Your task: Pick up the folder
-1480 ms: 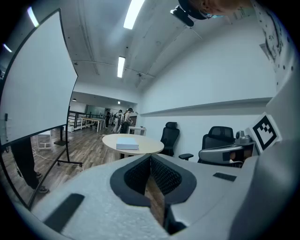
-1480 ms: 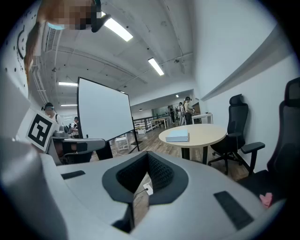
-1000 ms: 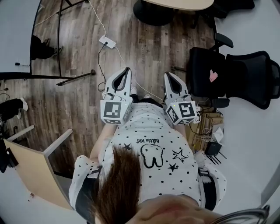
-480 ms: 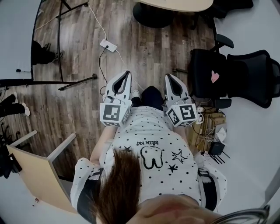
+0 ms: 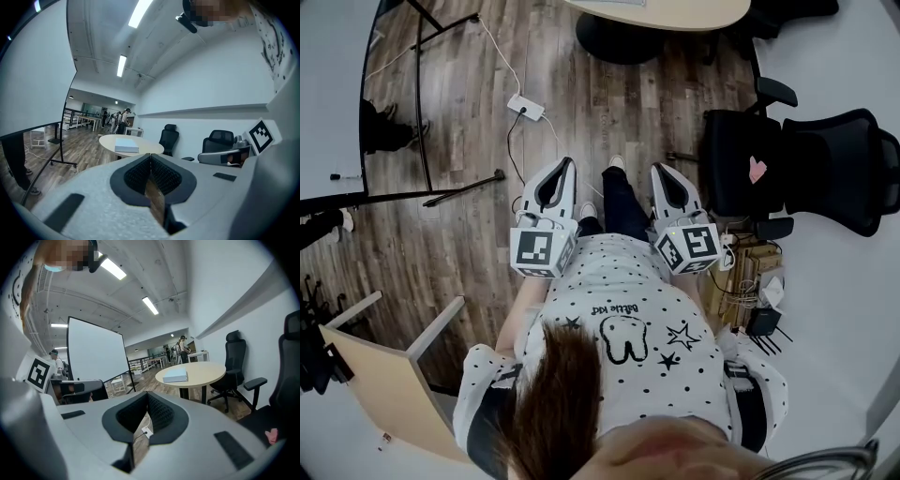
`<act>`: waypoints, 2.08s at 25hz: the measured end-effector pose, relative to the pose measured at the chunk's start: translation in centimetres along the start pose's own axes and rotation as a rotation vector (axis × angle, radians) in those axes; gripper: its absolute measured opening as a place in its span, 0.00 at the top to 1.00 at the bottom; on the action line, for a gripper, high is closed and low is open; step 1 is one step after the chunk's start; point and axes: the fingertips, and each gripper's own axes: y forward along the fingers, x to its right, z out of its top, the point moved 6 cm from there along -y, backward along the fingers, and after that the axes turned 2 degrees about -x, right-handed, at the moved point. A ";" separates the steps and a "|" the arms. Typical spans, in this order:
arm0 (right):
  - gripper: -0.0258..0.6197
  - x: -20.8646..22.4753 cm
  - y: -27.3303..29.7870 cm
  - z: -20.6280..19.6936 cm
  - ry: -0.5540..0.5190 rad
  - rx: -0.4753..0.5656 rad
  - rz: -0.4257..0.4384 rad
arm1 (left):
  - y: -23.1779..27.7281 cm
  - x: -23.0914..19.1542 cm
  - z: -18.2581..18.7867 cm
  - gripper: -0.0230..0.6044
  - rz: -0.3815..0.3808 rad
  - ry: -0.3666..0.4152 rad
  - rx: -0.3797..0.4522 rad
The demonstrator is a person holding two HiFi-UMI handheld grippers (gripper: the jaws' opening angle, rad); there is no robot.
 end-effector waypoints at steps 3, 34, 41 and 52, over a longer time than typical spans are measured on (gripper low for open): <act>0.95 1.8 2.1 0.7 0.003 -0.010 0.016 | 2.6 -0.5 0.6 0.93 0.014 -0.001 0.007; 0.95 17.8 16.5 9.5 -0.033 -0.024 0.136 | 23.3 -0.9 6.1 0.93 0.134 -0.001 0.056; 0.95 18.2 20.1 10.2 -0.024 -0.031 0.104 | 26.3 -3.9 6.7 0.93 0.102 -0.010 0.044; 0.95 15.5 29.3 13.3 -0.021 -0.020 0.086 | 30.7 -12.8 9.9 0.93 0.062 0.003 0.049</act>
